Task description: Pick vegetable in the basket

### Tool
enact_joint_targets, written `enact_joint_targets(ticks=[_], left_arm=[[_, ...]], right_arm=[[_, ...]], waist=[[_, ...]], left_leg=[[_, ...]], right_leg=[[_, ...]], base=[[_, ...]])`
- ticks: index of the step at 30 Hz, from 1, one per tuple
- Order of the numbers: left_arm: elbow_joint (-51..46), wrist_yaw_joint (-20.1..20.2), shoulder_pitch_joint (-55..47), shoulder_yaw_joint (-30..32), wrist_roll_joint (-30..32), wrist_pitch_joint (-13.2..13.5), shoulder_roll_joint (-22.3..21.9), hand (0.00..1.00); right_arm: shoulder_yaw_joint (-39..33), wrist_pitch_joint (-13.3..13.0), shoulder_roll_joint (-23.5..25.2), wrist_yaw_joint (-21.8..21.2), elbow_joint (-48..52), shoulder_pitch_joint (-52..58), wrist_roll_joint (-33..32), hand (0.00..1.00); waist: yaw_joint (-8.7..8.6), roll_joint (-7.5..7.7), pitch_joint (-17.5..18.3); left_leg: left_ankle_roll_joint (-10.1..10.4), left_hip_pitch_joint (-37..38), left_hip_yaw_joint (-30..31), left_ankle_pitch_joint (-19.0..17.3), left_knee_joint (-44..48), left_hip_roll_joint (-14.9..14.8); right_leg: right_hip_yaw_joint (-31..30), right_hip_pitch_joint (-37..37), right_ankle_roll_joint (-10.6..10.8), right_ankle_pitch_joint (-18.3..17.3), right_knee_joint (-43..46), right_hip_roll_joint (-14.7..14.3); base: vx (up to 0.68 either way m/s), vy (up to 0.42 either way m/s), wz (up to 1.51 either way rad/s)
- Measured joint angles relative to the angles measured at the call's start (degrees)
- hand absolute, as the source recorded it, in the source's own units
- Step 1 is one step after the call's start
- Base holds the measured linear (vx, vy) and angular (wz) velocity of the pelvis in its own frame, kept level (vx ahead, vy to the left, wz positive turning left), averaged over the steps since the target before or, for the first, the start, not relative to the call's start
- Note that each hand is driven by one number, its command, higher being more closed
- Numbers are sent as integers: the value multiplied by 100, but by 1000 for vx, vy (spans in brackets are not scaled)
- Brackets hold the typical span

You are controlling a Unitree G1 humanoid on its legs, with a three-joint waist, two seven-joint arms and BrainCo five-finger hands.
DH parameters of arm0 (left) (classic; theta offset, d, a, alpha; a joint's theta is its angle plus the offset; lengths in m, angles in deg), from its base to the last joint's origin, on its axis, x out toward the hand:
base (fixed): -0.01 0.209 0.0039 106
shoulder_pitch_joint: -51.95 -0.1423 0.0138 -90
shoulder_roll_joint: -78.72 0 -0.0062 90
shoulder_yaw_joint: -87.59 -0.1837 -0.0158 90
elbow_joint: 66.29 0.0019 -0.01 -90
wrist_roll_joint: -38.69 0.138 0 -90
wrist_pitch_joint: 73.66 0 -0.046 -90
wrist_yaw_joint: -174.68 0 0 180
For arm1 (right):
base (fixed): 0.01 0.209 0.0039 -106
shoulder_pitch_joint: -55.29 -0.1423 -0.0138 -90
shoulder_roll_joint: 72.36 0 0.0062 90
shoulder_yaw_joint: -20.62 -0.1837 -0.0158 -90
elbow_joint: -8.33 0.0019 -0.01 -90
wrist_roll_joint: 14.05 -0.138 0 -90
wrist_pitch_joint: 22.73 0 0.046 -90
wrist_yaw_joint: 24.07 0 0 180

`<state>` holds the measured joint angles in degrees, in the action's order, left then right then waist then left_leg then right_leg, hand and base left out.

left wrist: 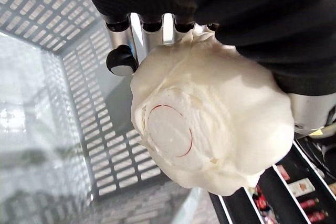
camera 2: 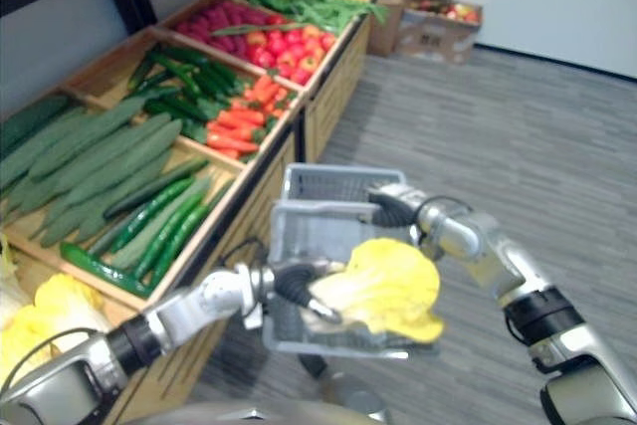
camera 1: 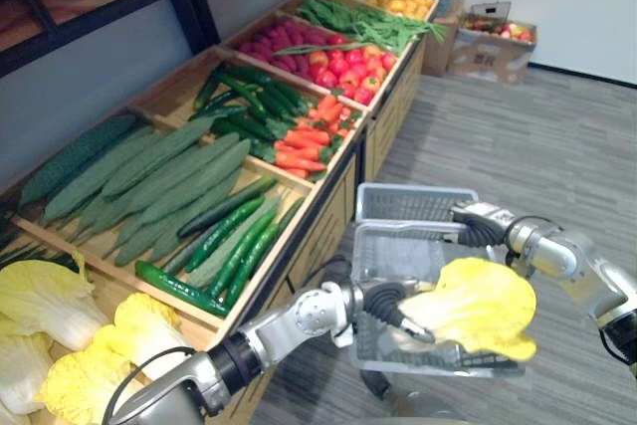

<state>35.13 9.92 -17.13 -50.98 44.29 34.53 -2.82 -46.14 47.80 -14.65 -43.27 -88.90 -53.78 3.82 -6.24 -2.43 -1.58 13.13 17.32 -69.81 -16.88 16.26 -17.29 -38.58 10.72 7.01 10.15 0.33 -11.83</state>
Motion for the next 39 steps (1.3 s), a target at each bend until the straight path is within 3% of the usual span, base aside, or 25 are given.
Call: enact_joint_targets(ticks=[8,15,16,31,39], left_arm=[[992,-307,198,570,930,-25,-638,100],[1771,-383,394,742,1548,-43,-855,100],[1858,-386,418,789,1588,-70,-882,0],[2332,-361,625,852,1833,-122,-925,0],[1434,-169,646,594,1669,-67,-499,0]], right_arm=[[169,7,176,-289,137,3,-73,100],[427,46,179,-403,222,2,-101,100],[448,46,179,-409,234,2,-101,100],[485,64,179,-445,255,3,-107,100],[207,57,183,-487,211,199,-271,100]], waist=[[-42,59,-39],[-124,123,-80],[-124,123,-80],[-124,124,-80],[-112,124,-80]], left_leg=[[-4,-1,-7,-8,7,-7],[-17,6,-23,-15,39,-15],[-20,4,-24,-17,44,-15],[-24,-27,-10,-21,96,-42],[-47,-124,365,-31,109,-119]], right_leg=[[7,12,24,-34,-13,1],[-6,42,17,-34,-18,-2],[-10,49,17,-34,-18,-3],[16,76,11,-43,-9,5],[398,-28,-38,-78,-10,141]], base=[[0,0,0],[0,0,-1],[0,0,-4],[0,0,0],[-20,-24,26]])
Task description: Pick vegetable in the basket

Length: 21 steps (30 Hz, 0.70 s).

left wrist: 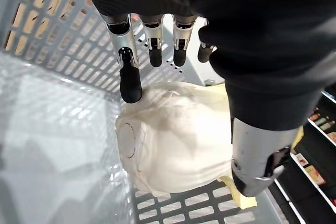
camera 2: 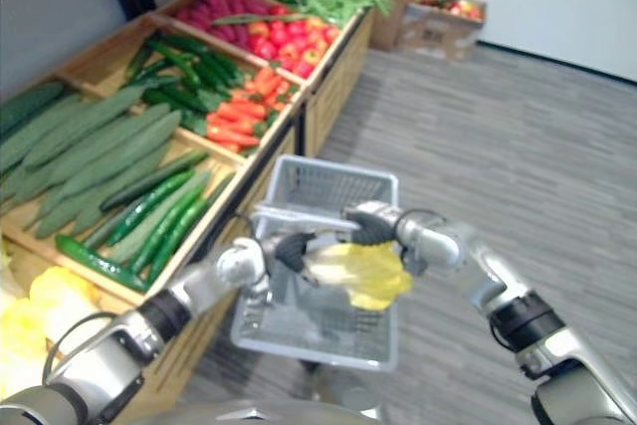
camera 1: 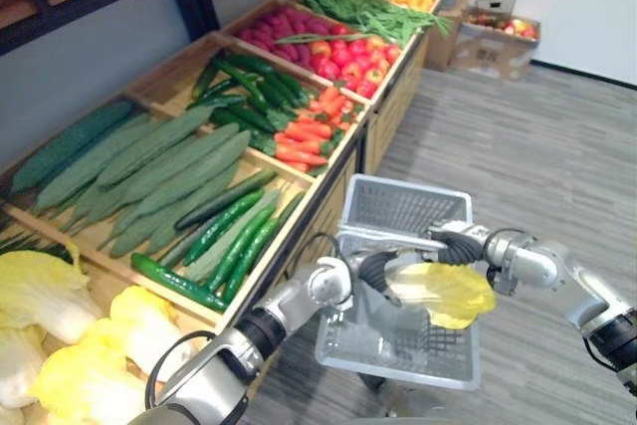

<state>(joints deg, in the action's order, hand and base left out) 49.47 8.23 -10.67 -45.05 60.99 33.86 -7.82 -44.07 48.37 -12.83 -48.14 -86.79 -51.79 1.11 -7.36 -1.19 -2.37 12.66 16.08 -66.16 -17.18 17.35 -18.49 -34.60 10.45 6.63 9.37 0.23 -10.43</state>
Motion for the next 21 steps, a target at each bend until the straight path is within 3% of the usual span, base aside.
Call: enact_joint_targets(ticks=[5,9,11,12,15,21], left_arm=[[-1200,206,113,-273,-419,60,514,0],[-2008,275,216,-397,-519,-67,1011,0],[-2825,295,214,-438,-873,6,1377,0],[-3639,264,220,-416,-1123,199,1562,0],[-4249,256,214,-426,-1287,469,1602,0],[-4568,221,98,-321,-1278,506,1936,0]], right_arm=[[-547,-12,4,-26,-61,395,-7,100],[-1032,-225,27,-61,-154,595,9,100],[-1364,-150,28,-48,-402,774,16,100],[-1642,-43,28,-29,-641,952,19,100],[-1878,81,63,-21,-910,1085,64,100],[-2699,137,265,-18,-1214,1725,165,100]], waist=[[139,-5,4],[148,-7,8],[208,-8,11],[318,-21,23],[328,-50,59],[443,-140,236]], left_leg=[[-17,-110,290,1,2,-2],[-73,-294,606,34,-10,21],[-89,-367,738,44,-10,30],[-107,-411,862,55,-20,61],[-141,-544,1062,72,-18,97],[-181,-785,1437,94,-15,111]], right_leg=[[230,-42,-37,17,6,110],[498,-45,-37,17,0,254],[615,-47,-37,15,-4,314],[695,-48,-35,13,-15,380],[886,-56,-27,6,-28,501],[1207,-41,-24,-14,-51,644]], base=[[-9,-13,27],[-29,-11,37],[-46,-18,39],[-44,-8,33],[-50,-5,36],[-37,-8,33]])
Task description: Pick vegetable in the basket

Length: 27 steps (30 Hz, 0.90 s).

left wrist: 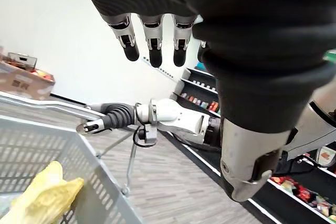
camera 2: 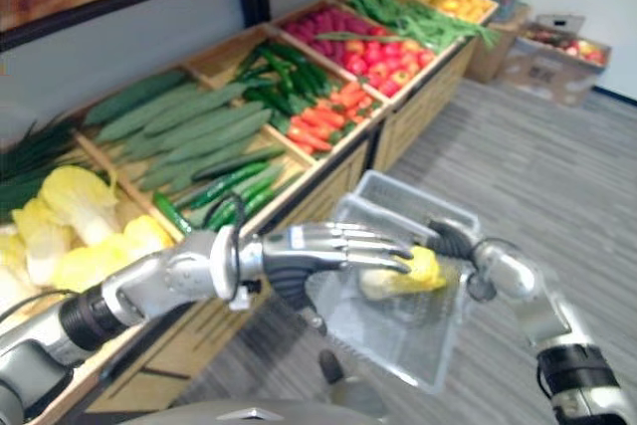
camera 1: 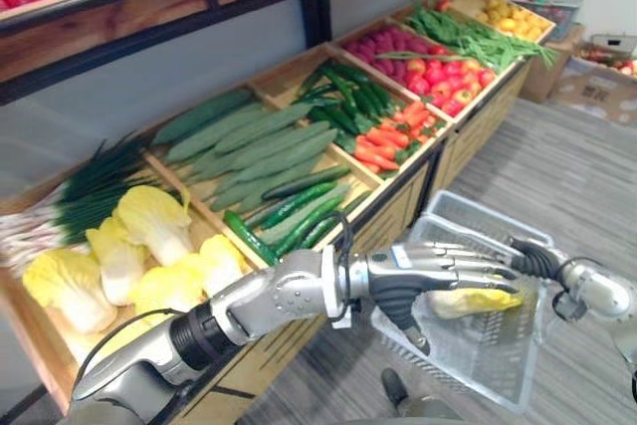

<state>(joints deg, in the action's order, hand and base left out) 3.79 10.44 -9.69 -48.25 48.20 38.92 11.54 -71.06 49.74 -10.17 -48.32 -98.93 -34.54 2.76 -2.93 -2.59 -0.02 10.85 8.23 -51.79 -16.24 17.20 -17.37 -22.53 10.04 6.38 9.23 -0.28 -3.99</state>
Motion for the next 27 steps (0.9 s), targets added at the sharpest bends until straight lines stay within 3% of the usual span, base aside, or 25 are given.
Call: enact_joint_targets(ticks=[5,10,11,15,18,21,27], left_arm=[[-427,-149,-435,715,-715,8,-27,0],[-609,17,-1113,1566,-2678,-31,-49,0],[-624,71,-1191,1666,-2817,-35,-67,0],[-640,126,-2269,2744,-3481,-120,-608,0],[-599,-124,-3029,3509,-3517,-286,-1300,0],[-366,-545,-3666,4441,-3113,-380,-2143,0],[408,-1519,-4154,5710,-1914,-583,-3089,0]], right_arm=[[-944,90,614,180,-542,508,69,100],[-1825,231,1397,470,-1310,1058,77,100],[-1944,244,1505,508,-1409,1113,80,100],[-3002,342,2276,964,-2121,1374,96,100],[-3512,488,2674,1327,-2839,1382,51,100],[-3911,603,3131,1547,-3697,1284,-355,100],[-4255,785,3328,1674,-4455,1125,-669,100]], waist=[[145,-35,114],[290,52,181],[313,65,178],[339,139,254],[392,288,272],[482,446,287],[476,476,297]], left_leg=[[-119,-276,456,91,-6,6],[-273,-725,1239,216,-7,127],[-295,-764,1354,230,-14,155],[-482,-985,2003,371,-236,460],[-538,-1158,2350,571,-502,702],[-589,-1262,2771,847,-881,936],[-703,-1214,3106,1261,-1484,1156]], right_leg=[[440,-1,-34,-25,-19,166],[1200,-75,-21,-61,-64,506],[1297,-107,-18,-70,-65,550],[1932,-238,52,-204,-42,907],[2374,-259,46,-338,-62,1168],[2692,-283,67,-391,-98,1308],[2999,-306,108,-353,-159,1365]], base=[[-10,-18,48],[-49,1,77],[-70,34,93],[-39,40,89],[-9,36,84],[12,15,67],[52,5,33]])
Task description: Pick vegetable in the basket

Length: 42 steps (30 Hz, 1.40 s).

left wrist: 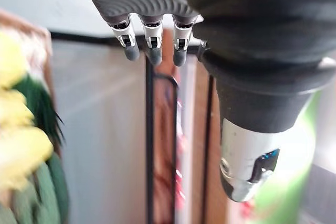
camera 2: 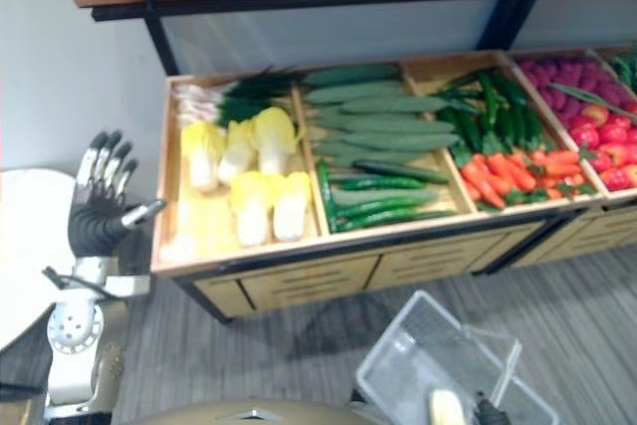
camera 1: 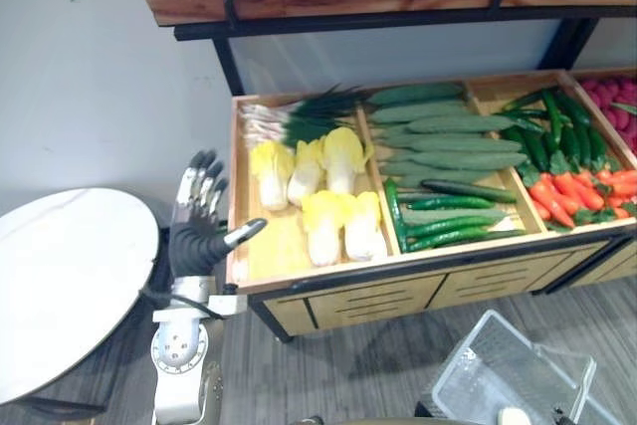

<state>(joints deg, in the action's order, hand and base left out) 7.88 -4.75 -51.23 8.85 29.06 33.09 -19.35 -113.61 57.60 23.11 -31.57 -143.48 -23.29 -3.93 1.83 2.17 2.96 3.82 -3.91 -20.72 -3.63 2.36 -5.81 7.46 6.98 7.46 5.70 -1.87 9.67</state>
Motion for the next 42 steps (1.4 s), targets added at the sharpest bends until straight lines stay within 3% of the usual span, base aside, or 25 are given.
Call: enact_joint_targets(ticks=[3,6,8,11,16,18,21,27,32,33,35,38,40,42], left_arm=[[436,-327,-109,304,849,-304,-328,0],[1065,-554,-131,559,1814,-455,-442,0],[2035,-835,-165,1048,2284,-593,-562,0],[3550,-1165,-157,1661,2323,-816,-569,0],[5930,-1217,24,2692,1885,-974,-601,0],[6639,-1161,55,3000,1507,-1057,-628,0],[7418,-1110,62,3197,1435,-1205,-686,0],[7970,-837,226,3012,1580,-1300,-728,0],[7981,-689,418,2168,1986,-1242,-744,0],[7978,-689,444,2122,1980,-1223,-750,0],[7962,-692,481,1961,1945,-1216,-743,0],[7964,-695,414,1630,1888,-1218,-669,0],[7965,-695,551,1382,1935,-1203,-578,0],[7908,-703,671,1116,1957,-1184,-518,0]], right_arm=[[86,13,98,34,14,4,-4,100],[489,-63,185,78,127,-19,-6,100],[769,-69,277,84,343,-13,-5,100],[1065,-67,373,106,533,7,-5,100],[1177,-73,450,220,619,-29,1,100],[1086,-71,461,275,533,-69,11,100],[937,-54,406,390,264,-192,13,100],[885,-33,235,493,-208,-477,17,100],[1133,-35,12,509,-266,-584,16,100],[1127,-33,-13,510,-269,-597,13,100],[1103,-36,-68,519,-320,-758,2,100],[1060,-45,-74,526,-335,-745,-128,100],[826,-72,27,508,-324,-741,-139,100],[815,-93,100,509,-257,-738,-170,100]], waist=[[-13,-3,38],[-13,110,49],[-35,139,69],[-60,87,91],[-75,93,116],[-89,75,128],[-90,44,147],[-123,-19,181],[-195,-201,46],[-209,-250,-5],[-235,-260,-349],[-324,-258,-409],[-344,-221,-535],[-355,-232,-596]], left_leg=[[-53,33,108,89,-87,26],[-52,56,184,107,-126,20],[-43,197,205,100,-145,14],[0,304,196,72,-235,15],[6,311,229,79,-399,35],[33,319,233,97,-477,43],[97,396,238,189,-642,49],[59,422,274,217,-657,63],[95,575,413,139,-598,37],[92,603,414,26,-513,-1],[128,451,370,-712,664,-246],[130,303,201,-1320,1690,-494],[89,297,-71,-1452,1941,-553],[48,179,-495,-1590,2059,-658]], right_leg=[[75,-57,5,-7,-6,1],[156,-110,5,-43,-5,-1],[187,-239,-12,-98,2,-5],[211,-335,-65,-182,13,2],[307,-314,-48,-261,-21,24],[302,-314,-49,-260,-97,7],[276,-316,-79,-238,-220,-75],[184,-325,-40,-210,-336,-144],[127,-430,-64,-268,-294,-162],[104,-421,-47,-344,-172,-176],[-121,-228,-35,-893,829,-197],[-449,98,8,-1328,1740,-259],[-798,229,71,-1236,1780,-346],[-1209,526,133,-831,1679,-450]], base=[[67,3,18],[15,-13,12],[15,-10,6],[-25,-2,1],[-6,-6,5],[28,-10,-1],[95,-30,-3],[114,-39,-11],[14,-57,-10],[-18,-22,-13],[-45,-9,-28],[-38,0,-43],[-26,64,-84],[-140,145,-137]])
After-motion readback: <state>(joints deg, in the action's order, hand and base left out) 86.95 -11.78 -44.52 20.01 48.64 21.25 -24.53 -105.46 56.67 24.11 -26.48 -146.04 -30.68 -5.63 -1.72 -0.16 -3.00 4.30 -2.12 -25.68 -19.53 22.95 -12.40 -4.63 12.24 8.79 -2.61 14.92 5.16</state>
